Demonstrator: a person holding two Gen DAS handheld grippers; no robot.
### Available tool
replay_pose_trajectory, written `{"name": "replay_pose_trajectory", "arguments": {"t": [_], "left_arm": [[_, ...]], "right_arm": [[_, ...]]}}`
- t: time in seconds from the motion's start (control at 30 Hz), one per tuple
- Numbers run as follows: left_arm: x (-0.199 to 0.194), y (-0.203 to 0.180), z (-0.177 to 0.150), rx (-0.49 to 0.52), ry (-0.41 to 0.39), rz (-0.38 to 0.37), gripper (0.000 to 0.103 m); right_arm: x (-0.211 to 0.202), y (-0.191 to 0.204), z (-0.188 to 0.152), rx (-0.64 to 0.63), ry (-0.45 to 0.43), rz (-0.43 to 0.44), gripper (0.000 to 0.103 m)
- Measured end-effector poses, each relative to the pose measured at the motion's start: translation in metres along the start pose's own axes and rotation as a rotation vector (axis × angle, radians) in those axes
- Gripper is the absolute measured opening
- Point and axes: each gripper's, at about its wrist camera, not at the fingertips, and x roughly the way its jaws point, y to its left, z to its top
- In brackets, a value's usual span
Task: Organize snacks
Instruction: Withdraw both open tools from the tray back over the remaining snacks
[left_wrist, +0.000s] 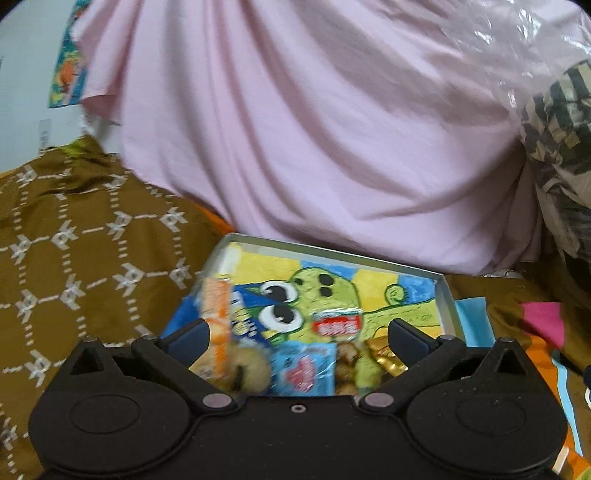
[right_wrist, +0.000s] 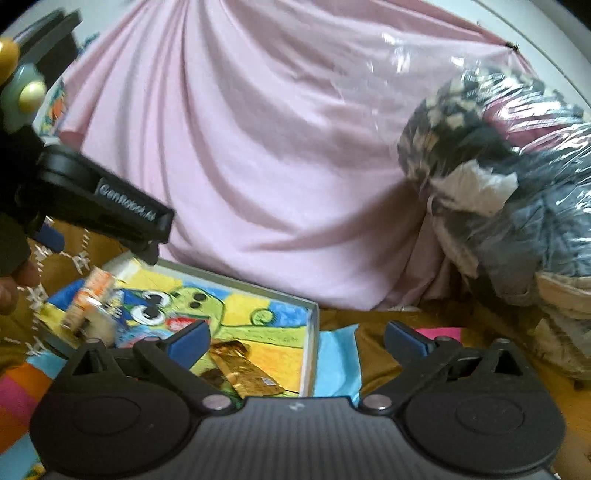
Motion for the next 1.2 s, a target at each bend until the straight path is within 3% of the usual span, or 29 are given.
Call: {"name": "replay_pose_trajectory", "arguments": {"t": [0.4, 0.7, 0.87, 1.03, 1.2], "left_arm": [[-0.068, 0.040, -0.041, 0.066, 0.018, 0.044, 0.102], [-0.091, 0.061, -0.072, 0.124, 0.047, 0.053, 0.102], [-0.094, 0.072, -0.092, 0.156, 0.091, 0.015, 0.102], [-0.089, 0.082, -0.117, 0.157, 0.156, -0.004, 0.102], [-0.074, 0.079, -0.127, 0.215, 0.254, 0.025, 0.102]], "right_arm": [[-0.040, 0.012, -0.005, 0.058, 0.079, 0.024, 0.103], [-0.067, 0.022, -0.015, 0.131, 0.187, 0.048, 0.103], [-0.073, 0.027, -0.023, 0.145, 0.268, 0.032, 0.103], [-0.069, 0.033, -0.039, 0.166, 0.412, 0.059, 0.103], [-0.060, 0.038, -0.050, 0.159, 0.504, 0.093, 0.103]]}}
